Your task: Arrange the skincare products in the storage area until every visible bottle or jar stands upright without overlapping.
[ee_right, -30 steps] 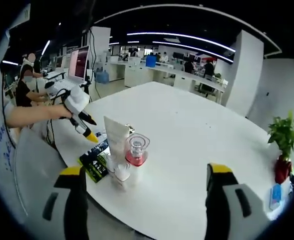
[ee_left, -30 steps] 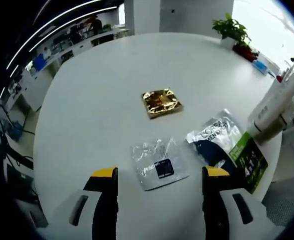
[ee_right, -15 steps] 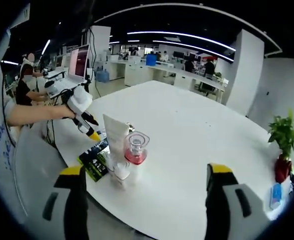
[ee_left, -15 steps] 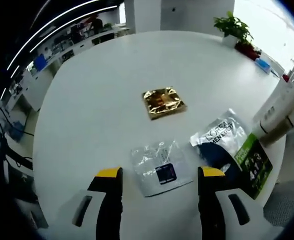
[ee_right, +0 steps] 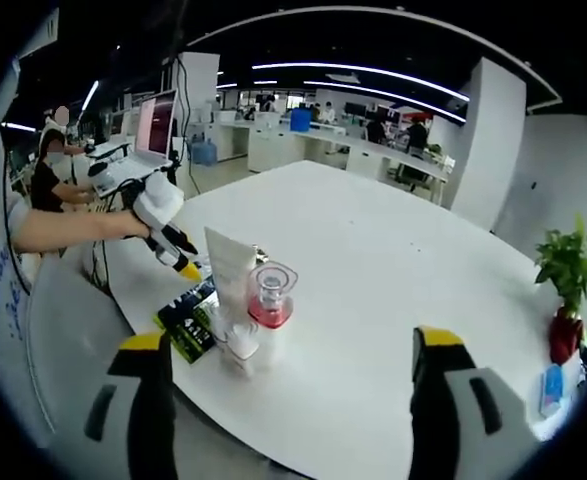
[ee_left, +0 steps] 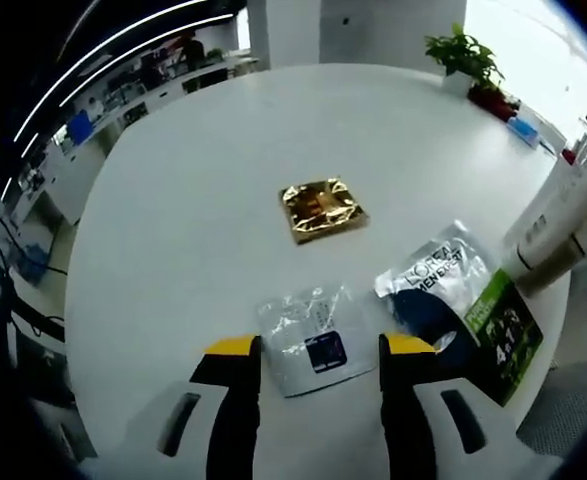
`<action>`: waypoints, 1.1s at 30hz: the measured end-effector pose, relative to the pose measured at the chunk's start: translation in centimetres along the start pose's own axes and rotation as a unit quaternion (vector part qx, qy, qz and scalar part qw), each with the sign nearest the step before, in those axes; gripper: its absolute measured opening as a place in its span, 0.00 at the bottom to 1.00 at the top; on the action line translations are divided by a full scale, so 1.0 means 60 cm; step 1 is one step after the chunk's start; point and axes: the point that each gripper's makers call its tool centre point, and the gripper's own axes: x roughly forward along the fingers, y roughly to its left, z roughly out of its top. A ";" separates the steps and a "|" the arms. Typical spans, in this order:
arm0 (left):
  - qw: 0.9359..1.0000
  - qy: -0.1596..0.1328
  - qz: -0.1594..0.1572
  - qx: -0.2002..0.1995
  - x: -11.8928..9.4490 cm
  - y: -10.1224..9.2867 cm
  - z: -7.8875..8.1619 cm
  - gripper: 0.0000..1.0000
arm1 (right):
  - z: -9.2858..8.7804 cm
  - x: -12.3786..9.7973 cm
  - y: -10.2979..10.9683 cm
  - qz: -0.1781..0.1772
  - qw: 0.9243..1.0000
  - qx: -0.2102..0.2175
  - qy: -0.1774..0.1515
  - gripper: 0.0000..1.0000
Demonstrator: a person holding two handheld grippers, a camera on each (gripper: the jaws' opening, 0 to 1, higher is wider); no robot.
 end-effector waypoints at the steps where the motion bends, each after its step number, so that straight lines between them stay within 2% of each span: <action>1: 1.000 0.001 0.001 -0.001 0.000 0.000 0.000 0.41 | 0.000 0.000 0.000 0.000 1.000 0.000 0.000 1.00; 3: 1.000 0.001 0.000 0.000 0.000 -0.001 0.001 0.38 | -0.002 0.000 0.001 0.001 1.000 -0.001 0.001 1.00; 8: 1.000 0.000 0.002 0.005 0.000 -0.003 0.000 0.38 | -0.002 0.001 0.002 0.002 1.000 -0.002 0.001 1.00; 14: 0.999 0.001 0.014 0.040 -0.003 -0.008 0.004 0.38 | -0.002 0.001 0.002 0.002 1.000 -0.005 0.002 1.00; 22: 0.999 0.007 0.007 0.043 -0.007 -0.006 -0.001 0.38 | -0.006 0.001 0.002 0.001 1.000 -0.009 0.006 1.00; 33: 0.997 0.023 -0.015 0.070 -0.016 -0.020 -0.016 0.37 | -0.003 0.004 0.007 0.005 1.000 -0.011 0.005 1.00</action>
